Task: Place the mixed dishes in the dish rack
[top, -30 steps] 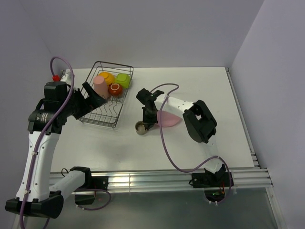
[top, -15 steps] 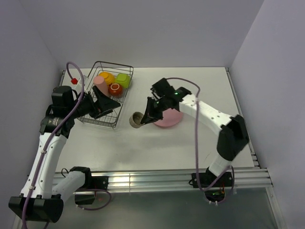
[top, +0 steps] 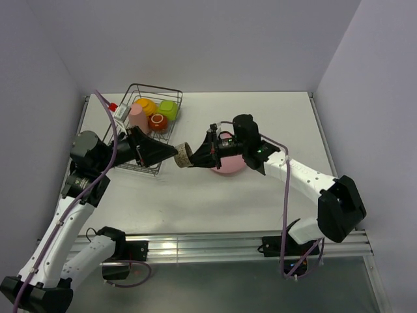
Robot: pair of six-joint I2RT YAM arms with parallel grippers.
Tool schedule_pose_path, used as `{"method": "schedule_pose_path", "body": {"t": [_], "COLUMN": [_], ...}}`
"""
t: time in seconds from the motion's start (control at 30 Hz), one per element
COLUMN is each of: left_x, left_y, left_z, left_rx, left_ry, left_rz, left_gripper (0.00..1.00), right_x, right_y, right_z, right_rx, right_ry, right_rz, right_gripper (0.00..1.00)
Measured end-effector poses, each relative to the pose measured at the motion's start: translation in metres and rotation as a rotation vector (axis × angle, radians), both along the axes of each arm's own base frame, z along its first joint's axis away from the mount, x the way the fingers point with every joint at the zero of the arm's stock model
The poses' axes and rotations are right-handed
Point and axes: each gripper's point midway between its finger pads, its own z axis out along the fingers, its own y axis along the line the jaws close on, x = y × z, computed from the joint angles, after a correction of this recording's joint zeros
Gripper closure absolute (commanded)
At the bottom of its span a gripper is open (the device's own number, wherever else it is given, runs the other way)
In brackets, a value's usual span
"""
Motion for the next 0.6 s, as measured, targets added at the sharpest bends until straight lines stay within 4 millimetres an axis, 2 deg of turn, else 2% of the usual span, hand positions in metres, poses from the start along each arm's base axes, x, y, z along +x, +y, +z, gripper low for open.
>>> {"method": "schedule_pose_path", "body": {"t": [0.03, 0.27, 0.5, 0.6], "left_x": [-0.002, -0.006, 0.005, 0.005], "left_y": [-0.003, -0.007, -0.013, -0.014], "left_z": [0.0, 0.026, 0.011, 0.013], "left_rx": [-0.007, -0.06, -0.007, -0.007], "left_ry": [-0.007, -0.136, -0.076, -0.08], "left_rz": [-0.014, -0.017, -0.017, -0.019], "left_gripper": [0.02, 0.02, 0.02, 0.02], "right_x": [0.0, -0.006, -0.022, -0.022], "right_y": [0.001, -0.002, -0.01, -0.011], "right_z": [0.01, 0.042, 0.084, 0.088], "right_rx": [0.042, 0.196, 0.326, 0.344], "right_ry": [0.012, 0.09, -0.016, -0.032], "right_rz": [-0.001, 0.016, 0.052, 0.056], "right_gripper": [1.0, 1.0, 1.0, 1.0]}}
